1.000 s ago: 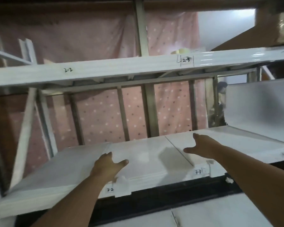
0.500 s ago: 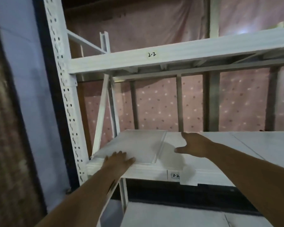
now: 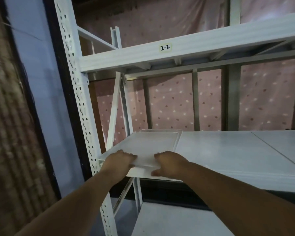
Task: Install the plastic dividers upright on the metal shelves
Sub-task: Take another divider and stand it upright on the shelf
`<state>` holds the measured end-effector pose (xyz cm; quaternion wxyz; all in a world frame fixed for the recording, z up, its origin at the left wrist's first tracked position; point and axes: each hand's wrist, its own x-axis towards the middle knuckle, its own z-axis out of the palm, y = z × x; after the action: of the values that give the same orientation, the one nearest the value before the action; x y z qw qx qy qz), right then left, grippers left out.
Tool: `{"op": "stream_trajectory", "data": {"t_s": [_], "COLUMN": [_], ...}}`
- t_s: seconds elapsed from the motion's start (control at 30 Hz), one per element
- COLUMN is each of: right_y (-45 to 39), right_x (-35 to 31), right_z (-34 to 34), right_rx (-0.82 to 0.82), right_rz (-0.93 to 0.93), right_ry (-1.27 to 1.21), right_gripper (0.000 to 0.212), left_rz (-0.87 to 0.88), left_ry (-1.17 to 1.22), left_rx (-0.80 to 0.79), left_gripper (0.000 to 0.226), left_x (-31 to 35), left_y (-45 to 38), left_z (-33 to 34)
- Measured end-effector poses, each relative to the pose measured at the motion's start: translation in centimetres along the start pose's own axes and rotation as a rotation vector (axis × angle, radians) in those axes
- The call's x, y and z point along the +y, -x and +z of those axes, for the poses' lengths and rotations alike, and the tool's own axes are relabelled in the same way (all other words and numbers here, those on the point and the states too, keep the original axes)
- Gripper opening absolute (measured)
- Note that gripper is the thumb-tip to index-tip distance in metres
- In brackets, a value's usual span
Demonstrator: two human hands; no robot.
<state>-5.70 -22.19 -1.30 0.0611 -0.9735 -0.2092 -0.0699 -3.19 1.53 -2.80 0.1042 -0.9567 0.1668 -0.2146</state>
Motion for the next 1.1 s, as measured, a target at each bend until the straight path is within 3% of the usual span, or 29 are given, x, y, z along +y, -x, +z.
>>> {"op": "stream_trajectory", "data": {"t_s": [0.1,0.2,0.27,0.37,0.43,0.5,0.57,0.6,0.63,0.7,0.8,0.9,1.1], "right_y": [-0.7,-1.1,-1.0,-0.5,-0.1,0.3,0.5,0.6,0.7,1.0,1.6,2.7,6.6], "right_x": [-0.4,0.1,1.1,2.7,3.5,4.1,4.5,4.7,4.9,5.5,6.6,8.1,12.4], "right_z": [-1.4,-3.0,-3.9,-4.3,-4.2,-4.1,-4.0,-4.0,-4.0,-4.2,-4.9,-6.0,-8.5], "right_rx": [0.127,0.195,0.250,0.304,0.328,0.351,0.367,0.369,0.373,0.387,0.357,0.364,0.368], "right_rz": [0.002,0.014,0.024,0.048,0.048,0.047,0.036,0.025,0.014,0.015,0.053,0.104,0.173], "right_ry": [0.096,0.093,0.056,0.010,-0.011,-0.039,-0.063,-0.077,-0.091,-0.136,-0.221,-0.294,-0.315], "right_gripper": [0.026,0.031,0.035,0.033,0.032,0.032,0.031,0.029,0.027,0.022,0.046,0.059,0.055], "left_rz": [-0.035,-0.141,-0.235,-0.543,-0.822,-1.016,-0.947,-0.879,-0.823,-0.737,-0.604,-0.457,-0.232], "left_ry": [0.080,0.276,0.390,0.756,1.133,1.661,2.073,2.159,2.184,2.179,2.103,1.894,1.488], "left_rx": [0.168,0.372,0.465,0.544,0.588,0.503,0.322,0.293,0.307,0.386,0.385,0.344,0.296], "left_gripper": [0.037,0.041,0.061,0.099,0.109,0.096,0.055,0.038,0.033,0.044,0.050,0.045,0.052], "left_x": [-0.3,-0.6,-0.6,0.0,0.8,2.2,4.0,5.1,6.0,7.9,10.5,13.4,20.5], "left_y": [-0.4,-1.3,-1.8,-2.3,-3.3,-4.2,-5.1,-5.5,-5.8,-6.7,-7.8,-9.3,-12.8], "left_z": [-1.6,-3.8,-4.8,-5.7,-6.4,-7.8,-8.8,-9.0,-9.2,-9.6,-11.3,-13.1,-16.5]}}
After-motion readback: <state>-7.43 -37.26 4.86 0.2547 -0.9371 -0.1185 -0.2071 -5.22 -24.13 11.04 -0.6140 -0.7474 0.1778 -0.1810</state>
